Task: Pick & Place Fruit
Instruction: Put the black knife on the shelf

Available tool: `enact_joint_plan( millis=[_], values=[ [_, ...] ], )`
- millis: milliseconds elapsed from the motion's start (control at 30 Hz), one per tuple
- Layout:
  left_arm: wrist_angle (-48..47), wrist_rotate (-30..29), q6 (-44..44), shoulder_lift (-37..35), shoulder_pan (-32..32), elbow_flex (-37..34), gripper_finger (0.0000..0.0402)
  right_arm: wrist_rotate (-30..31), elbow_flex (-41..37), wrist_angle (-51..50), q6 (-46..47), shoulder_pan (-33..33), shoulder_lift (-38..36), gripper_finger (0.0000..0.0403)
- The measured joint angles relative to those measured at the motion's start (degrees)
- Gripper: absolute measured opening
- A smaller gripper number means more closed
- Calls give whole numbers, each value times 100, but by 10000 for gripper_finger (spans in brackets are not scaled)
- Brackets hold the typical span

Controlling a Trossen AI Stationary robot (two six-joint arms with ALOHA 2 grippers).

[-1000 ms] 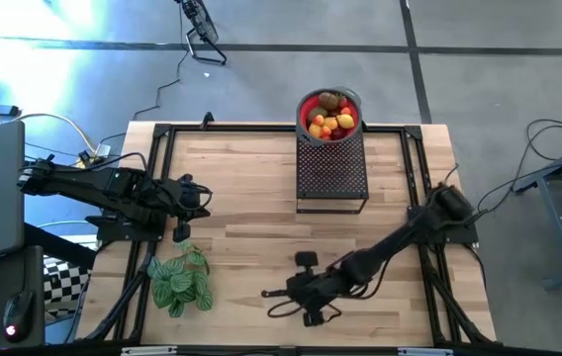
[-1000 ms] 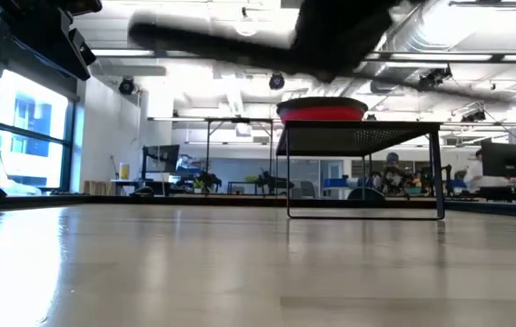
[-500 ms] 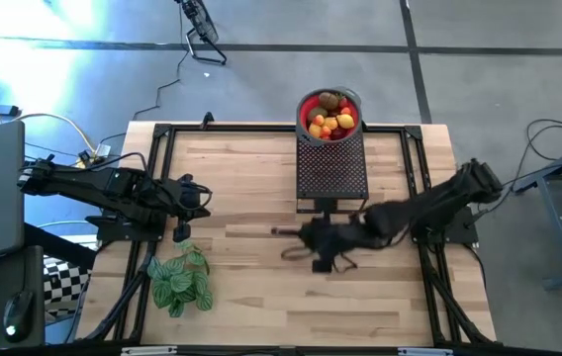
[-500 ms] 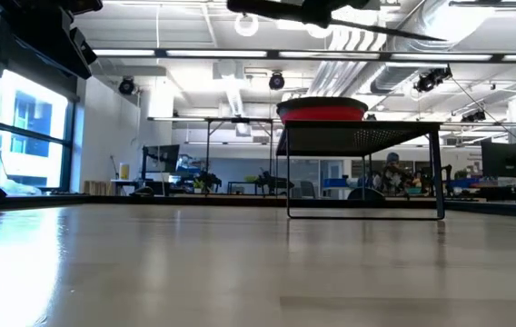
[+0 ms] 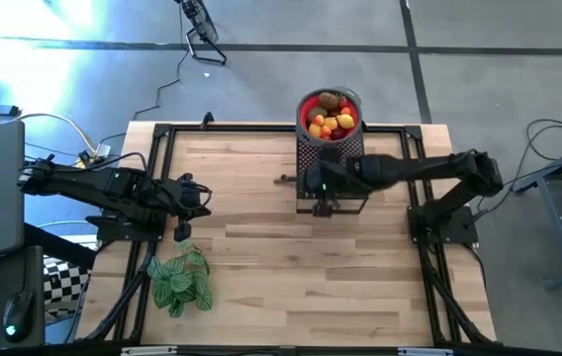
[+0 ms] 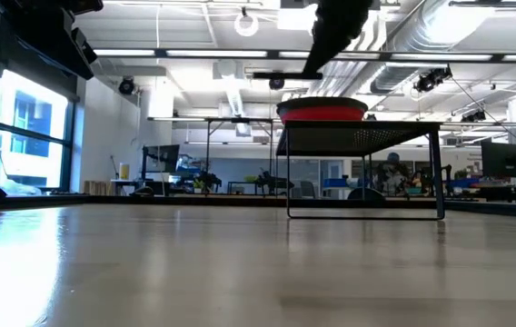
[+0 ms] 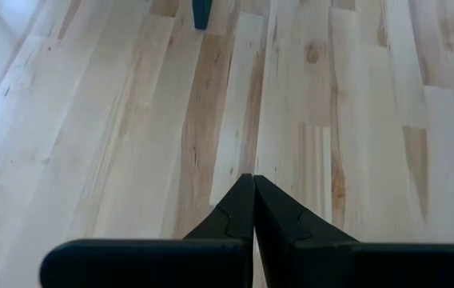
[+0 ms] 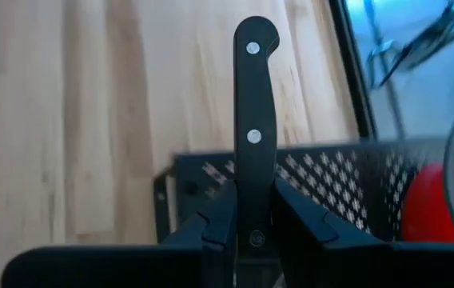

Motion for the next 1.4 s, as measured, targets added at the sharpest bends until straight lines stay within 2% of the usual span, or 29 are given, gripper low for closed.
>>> enact_joint_plan(
  millis=[100, 333, 600, 800, 1200, 1400],
  values=[
    [-2, -1, 0, 0, 0, 0, 0, -363, 0, -125, 111, -428, 0, 54],
    [-3, -11, 0, 0, 0, 0, 0, -647, 0, -219, 190, -1039, 0, 54],
    [-4, -39, 41, 0, 0, 0, 0, -661, -473, -150, 339, -1054, 0, 54],
    [-4, -38, 197, 0, 0, 0, 0, -608, -895, 411, 275, -1061, 1, 54],
    [-3, -37, 197, 0, 0, 0, 0, -161, -973, 322, 140, -1199, 0, 54],
    [-2, -35, 197, 0, 0, 0, 0, -183, -973, 285, 221, -1250, 0, 54]
  ],
)
